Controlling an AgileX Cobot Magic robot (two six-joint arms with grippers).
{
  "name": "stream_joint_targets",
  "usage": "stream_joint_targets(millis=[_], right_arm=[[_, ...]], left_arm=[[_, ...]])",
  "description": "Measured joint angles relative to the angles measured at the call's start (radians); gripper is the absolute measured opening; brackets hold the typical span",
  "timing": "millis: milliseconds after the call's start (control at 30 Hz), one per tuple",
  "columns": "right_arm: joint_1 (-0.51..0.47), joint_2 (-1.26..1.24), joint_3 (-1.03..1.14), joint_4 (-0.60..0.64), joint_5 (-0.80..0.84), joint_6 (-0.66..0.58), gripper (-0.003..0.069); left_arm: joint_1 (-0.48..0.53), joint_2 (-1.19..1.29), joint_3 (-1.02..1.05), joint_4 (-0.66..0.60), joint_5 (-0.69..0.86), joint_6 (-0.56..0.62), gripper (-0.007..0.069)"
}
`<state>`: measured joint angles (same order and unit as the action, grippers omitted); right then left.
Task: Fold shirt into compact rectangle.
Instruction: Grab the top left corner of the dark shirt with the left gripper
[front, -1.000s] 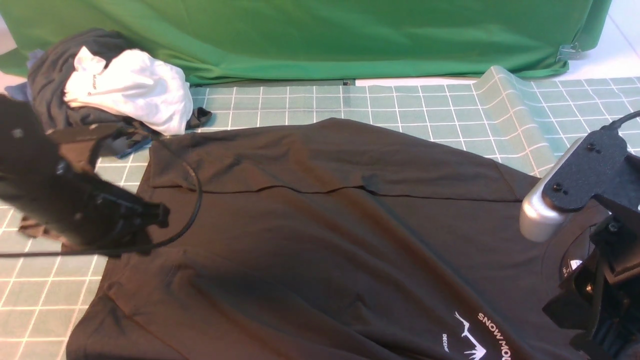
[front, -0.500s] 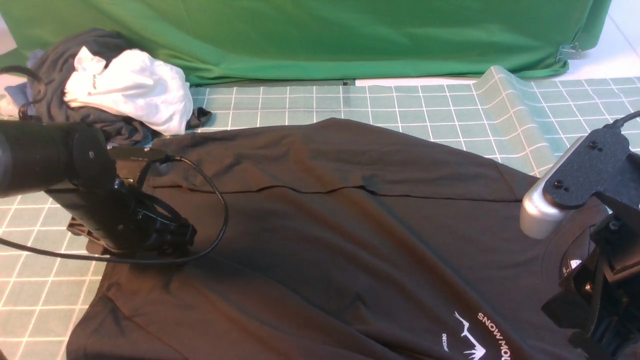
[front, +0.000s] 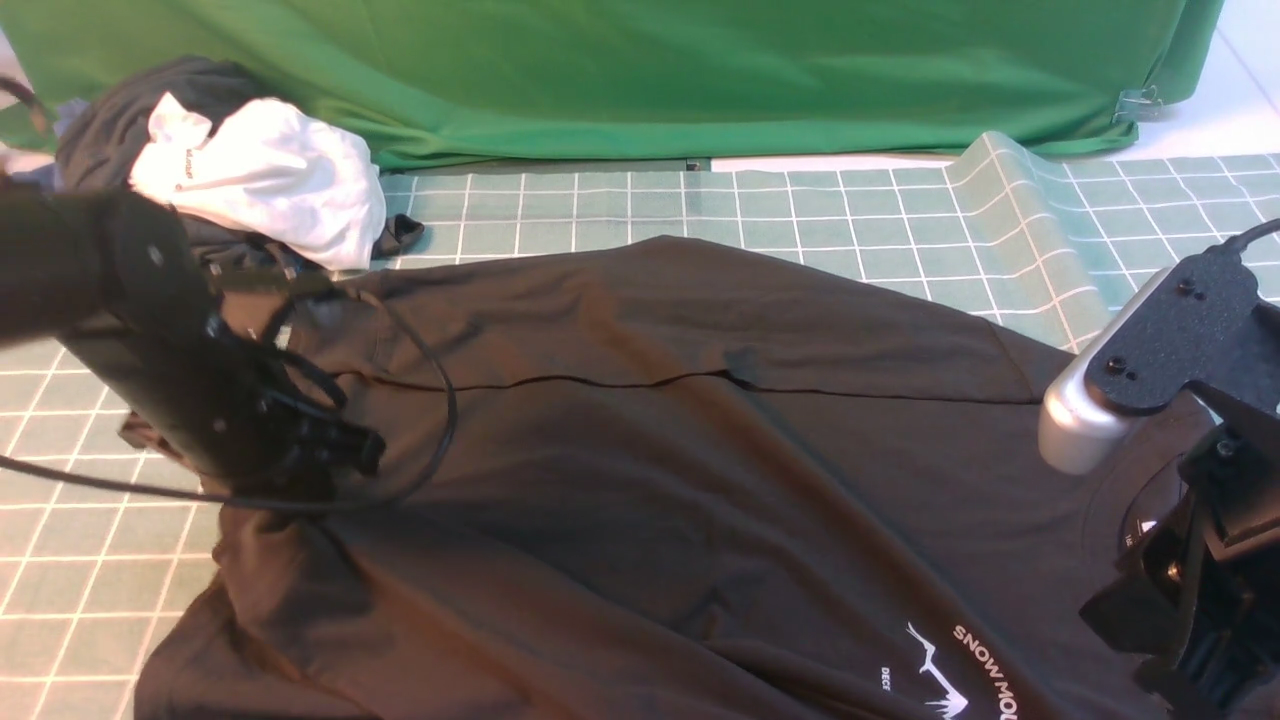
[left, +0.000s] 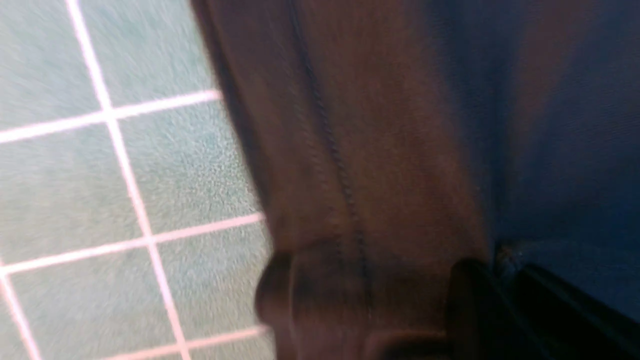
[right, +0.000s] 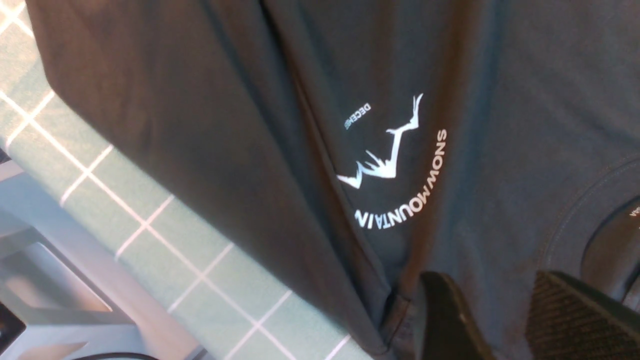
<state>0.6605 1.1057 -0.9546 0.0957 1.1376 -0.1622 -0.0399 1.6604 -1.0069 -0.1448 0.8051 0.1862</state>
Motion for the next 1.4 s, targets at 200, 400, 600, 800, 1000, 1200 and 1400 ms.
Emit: stream_joint_targets(millis=[200,400,600,800,1000,1200,1400], right_arm=[[0.0,0.0,0.0,0.0,-0.023,0.0,0.0244],[0.0,0.0,0.0,0.0,-0.024,0.0,0.0244],[0.0,0.0,0.0,0.0,-0.025,0.0,0.0244],[0.0,0.0,0.0,0.0,-0.025,0.0,0.0244],[0.0,0.0,0.0,0.0,-0.031,0.0,0.0245],[0.0,0.0,0.0,0.0,-0.036,0.0,0.0245],[0.0,0.0,0.0,0.0,-0.039,0.0,0.0245]], left_arm=[[0.0,-0.03,-0.008,-0.005,0.018,-0.001,0.0041],[0.0,0.011,-0.008,0.027,0.016,-0.038,0.0179],[0.0,0.028,-0.008,0.024,-0.021,-0.06,0.0413],[0.0,0.028,-0.008,-0.013,-0.022,-0.061,0.0471],[0.0,0.028,-0.008,-0.013,0.023,-0.059,0.03],[0.0,0.027,-0.008,-0.013,0.075,-0.028,0.0041],[0.0,0.027,-0.008,-0.014,0.089,-0.022,0.0046]])
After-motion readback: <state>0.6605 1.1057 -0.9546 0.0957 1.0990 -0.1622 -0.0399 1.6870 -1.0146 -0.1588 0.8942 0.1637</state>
